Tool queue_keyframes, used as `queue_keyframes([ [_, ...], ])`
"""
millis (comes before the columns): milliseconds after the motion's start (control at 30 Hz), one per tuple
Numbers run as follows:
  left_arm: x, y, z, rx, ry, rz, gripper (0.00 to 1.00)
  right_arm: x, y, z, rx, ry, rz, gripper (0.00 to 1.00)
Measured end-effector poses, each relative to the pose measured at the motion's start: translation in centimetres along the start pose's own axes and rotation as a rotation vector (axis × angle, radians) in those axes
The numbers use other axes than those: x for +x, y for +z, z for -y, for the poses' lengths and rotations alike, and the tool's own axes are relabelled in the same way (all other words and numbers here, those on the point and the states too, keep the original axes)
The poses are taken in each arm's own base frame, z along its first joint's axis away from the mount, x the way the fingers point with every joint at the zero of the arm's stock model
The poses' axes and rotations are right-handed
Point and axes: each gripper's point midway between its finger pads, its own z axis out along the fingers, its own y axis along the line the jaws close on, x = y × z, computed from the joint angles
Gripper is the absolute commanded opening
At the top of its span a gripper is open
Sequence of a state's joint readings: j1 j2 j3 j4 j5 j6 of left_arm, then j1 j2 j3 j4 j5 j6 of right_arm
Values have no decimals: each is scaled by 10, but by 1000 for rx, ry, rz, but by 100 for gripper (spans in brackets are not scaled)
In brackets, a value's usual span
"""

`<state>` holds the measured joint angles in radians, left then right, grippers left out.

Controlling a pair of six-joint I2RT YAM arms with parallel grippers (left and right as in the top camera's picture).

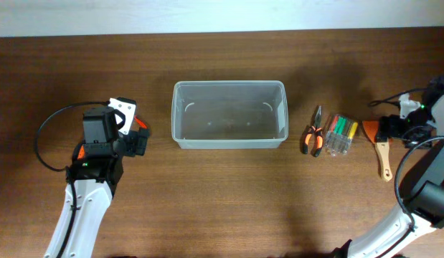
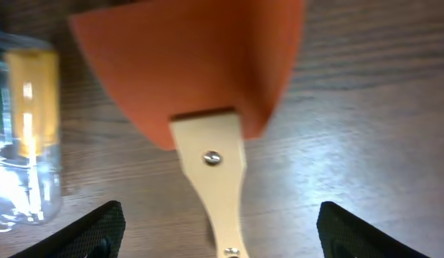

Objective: Pack container
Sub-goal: 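Move the right gripper to the orange scraper's wooden handle, then close the right gripper on the scraper handle and lift it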

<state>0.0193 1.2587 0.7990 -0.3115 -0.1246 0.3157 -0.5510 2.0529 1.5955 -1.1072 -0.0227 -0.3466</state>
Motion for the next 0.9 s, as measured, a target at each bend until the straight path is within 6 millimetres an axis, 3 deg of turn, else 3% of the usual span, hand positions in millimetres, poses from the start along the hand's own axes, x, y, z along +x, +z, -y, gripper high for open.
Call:
queue_keyframes([
  [167,0,0,0,0,0,0,99,-6,0,-15,24,-55,-4,82],
  [500,0,0,0,0,0,0,99,-7,2,-4,96,-24,-7,82],
  [900,0,0,0,0,0,0,99,2,39,-6,97,7,-1,80],
])
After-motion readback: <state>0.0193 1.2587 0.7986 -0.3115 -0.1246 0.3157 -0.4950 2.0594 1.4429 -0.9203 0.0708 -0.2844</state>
